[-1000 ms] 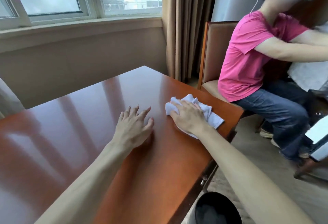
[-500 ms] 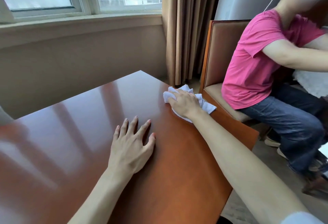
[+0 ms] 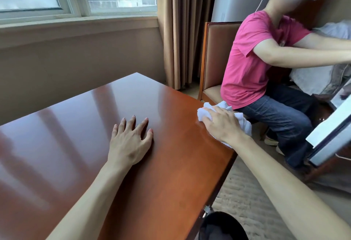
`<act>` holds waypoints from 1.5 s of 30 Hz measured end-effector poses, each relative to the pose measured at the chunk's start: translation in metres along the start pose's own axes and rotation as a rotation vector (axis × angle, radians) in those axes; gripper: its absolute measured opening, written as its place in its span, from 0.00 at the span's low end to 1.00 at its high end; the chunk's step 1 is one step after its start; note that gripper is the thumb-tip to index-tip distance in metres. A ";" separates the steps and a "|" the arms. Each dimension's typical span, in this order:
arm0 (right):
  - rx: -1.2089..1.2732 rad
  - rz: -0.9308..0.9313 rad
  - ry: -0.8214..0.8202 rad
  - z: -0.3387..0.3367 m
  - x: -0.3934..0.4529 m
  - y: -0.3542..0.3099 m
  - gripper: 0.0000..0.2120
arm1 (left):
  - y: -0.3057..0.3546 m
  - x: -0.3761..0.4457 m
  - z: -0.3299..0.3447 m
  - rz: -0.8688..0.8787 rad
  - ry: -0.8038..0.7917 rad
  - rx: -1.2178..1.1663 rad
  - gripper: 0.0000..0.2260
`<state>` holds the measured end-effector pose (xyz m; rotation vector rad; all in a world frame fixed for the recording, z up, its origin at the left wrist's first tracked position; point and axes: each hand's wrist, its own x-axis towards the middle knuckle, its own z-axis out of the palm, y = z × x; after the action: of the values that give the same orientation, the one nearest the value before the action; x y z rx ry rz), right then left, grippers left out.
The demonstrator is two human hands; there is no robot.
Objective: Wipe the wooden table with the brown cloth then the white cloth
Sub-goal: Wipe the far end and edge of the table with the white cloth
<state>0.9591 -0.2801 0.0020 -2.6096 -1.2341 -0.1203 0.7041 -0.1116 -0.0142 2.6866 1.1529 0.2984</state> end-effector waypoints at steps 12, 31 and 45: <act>0.016 -0.076 -0.096 0.050 0.154 -0.123 0.26 | -0.003 0.005 0.006 0.000 0.044 -0.001 0.29; 0.103 -0.467 -0.022 0.003 -0.145 -0.119 0.30 | -0.009 -0.143 -0.063 -0.029 -0.074 -0.076 0.22; 0.150 -0.443 -0.131 0.019 -0.181 -0.255 0.22 | -0.120 -0.320 -0.084 -0.405 0.088 0.030 0.29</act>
<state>0.6474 -0.2555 -0.0001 -2.2102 -1.7762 0.0635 0.3839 -0.2555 0.0010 2.4057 1.6980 0.3352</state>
